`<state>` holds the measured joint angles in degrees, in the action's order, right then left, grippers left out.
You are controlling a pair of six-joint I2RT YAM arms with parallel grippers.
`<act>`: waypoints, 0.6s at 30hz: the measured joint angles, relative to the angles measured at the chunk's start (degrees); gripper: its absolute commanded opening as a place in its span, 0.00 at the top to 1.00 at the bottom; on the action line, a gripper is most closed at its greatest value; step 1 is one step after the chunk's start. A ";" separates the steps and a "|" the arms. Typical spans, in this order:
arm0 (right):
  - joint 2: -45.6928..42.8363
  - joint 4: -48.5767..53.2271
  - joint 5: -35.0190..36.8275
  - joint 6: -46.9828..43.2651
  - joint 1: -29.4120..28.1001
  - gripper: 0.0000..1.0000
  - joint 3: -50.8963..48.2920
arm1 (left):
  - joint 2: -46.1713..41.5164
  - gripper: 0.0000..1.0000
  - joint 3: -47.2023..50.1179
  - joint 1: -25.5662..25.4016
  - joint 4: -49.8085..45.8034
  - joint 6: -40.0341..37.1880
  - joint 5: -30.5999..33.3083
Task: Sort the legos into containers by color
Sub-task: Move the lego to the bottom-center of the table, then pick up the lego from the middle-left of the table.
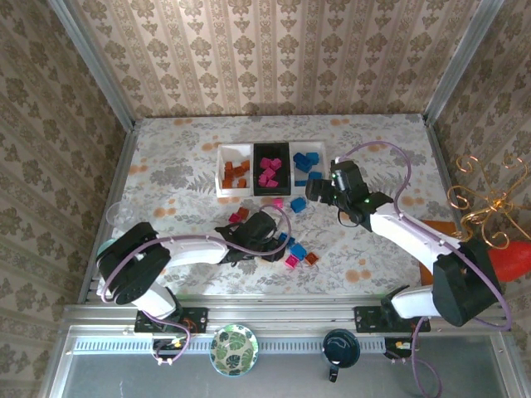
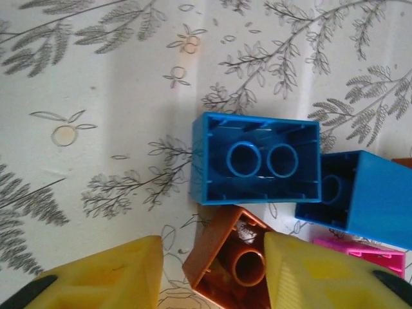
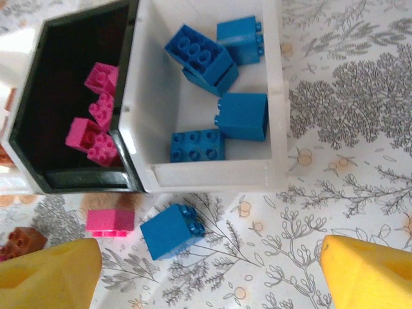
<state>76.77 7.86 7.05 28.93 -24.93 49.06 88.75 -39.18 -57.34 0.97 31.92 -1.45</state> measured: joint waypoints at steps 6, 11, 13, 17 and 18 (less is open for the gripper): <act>-0.61 -1.49 -0.02 0.28 0.00 0.11 -0.31 | -7.61 0.57 5.99 2.10 -2.36 1.90 2.99; -0.66 -1.64 -0.02 1.07 0.00 0.11 -1.42 | -14.47 0.31 8.68 4.24 -7.54 2.75 4.35; -0.68 -1.66 -0.02 1.14 0.00 0.11 -1.51 | -16.41 0.21 8.68 4.13 -8.00 2.78 4.24; -0.96 -1.66 -0.02 1.29 0.00 0.11 -1.53 | -17.97 0.14 7.76 3.17 -8.28 2.36 3.85; -1.07 -1.66 -0.02 1.29 0.00 0.11 -1.53 | -17.59 0.13 7.34 2.84 -8.33 2.32 3.87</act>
<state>75.70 6.20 7.03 30.22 -24.93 47.53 71.16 -31.83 -54.50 -7.35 34.24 2.42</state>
